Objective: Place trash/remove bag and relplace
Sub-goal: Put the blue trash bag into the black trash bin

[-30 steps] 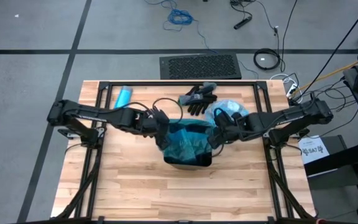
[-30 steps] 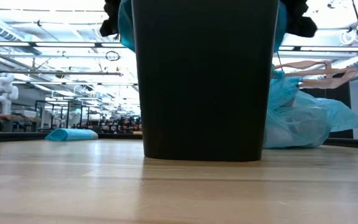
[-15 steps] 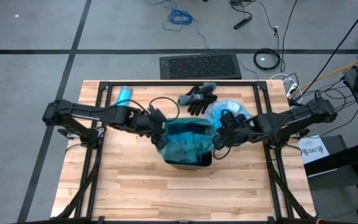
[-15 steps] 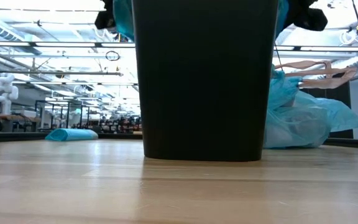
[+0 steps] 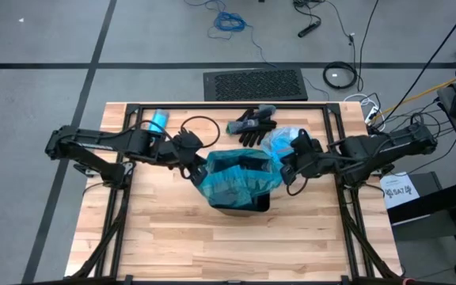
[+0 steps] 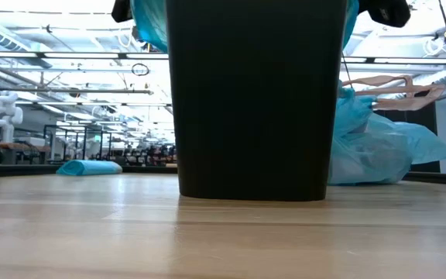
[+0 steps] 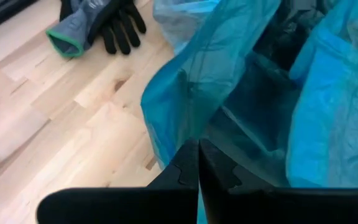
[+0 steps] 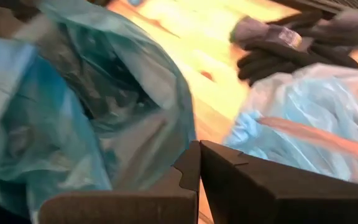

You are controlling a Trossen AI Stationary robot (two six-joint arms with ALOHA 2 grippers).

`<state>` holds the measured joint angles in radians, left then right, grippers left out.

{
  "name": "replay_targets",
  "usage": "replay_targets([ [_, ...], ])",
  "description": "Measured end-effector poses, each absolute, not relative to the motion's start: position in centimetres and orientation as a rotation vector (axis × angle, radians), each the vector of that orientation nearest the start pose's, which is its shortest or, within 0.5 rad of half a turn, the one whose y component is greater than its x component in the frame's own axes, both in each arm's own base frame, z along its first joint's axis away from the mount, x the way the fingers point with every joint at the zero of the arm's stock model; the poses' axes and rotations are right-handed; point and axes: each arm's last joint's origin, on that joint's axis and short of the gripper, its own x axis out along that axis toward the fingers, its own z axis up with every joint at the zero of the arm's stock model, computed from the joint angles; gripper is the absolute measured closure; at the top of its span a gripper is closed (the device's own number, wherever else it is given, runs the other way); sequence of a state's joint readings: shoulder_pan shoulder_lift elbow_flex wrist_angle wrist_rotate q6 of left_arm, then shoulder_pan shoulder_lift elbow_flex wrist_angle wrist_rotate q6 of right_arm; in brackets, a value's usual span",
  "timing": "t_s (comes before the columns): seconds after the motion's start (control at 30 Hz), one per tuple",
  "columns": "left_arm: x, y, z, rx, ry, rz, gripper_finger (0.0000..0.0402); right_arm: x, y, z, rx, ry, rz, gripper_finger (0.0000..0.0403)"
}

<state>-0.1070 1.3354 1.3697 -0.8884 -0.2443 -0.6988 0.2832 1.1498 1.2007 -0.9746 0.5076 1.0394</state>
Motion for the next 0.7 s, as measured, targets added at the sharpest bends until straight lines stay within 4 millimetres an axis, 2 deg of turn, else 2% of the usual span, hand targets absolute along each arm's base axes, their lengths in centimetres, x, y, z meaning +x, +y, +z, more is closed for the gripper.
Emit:
replay_targets([
  [0.3, 27.5, -2.4, 36.9, -0.491, 0.617, 0.28, 0.04, 22.2, 4.9, 36.1, 0.548, 0.474, -0.436, 0.0403],
  [0.53, 27.0, -2.3, 36.2, -0.506, 0.707, 0.317, 0.04, 23.1, 4.3, 34.9, 0.572, 0.574, -0.451, 0.0403],
  [0.7, 27.0, -2.6, 36.1, -0.549, 0.748, 0.217, 0.04, 24.4, 4.5, 33.8, 0.553, 0.634, -0.419, 0.0403],
])
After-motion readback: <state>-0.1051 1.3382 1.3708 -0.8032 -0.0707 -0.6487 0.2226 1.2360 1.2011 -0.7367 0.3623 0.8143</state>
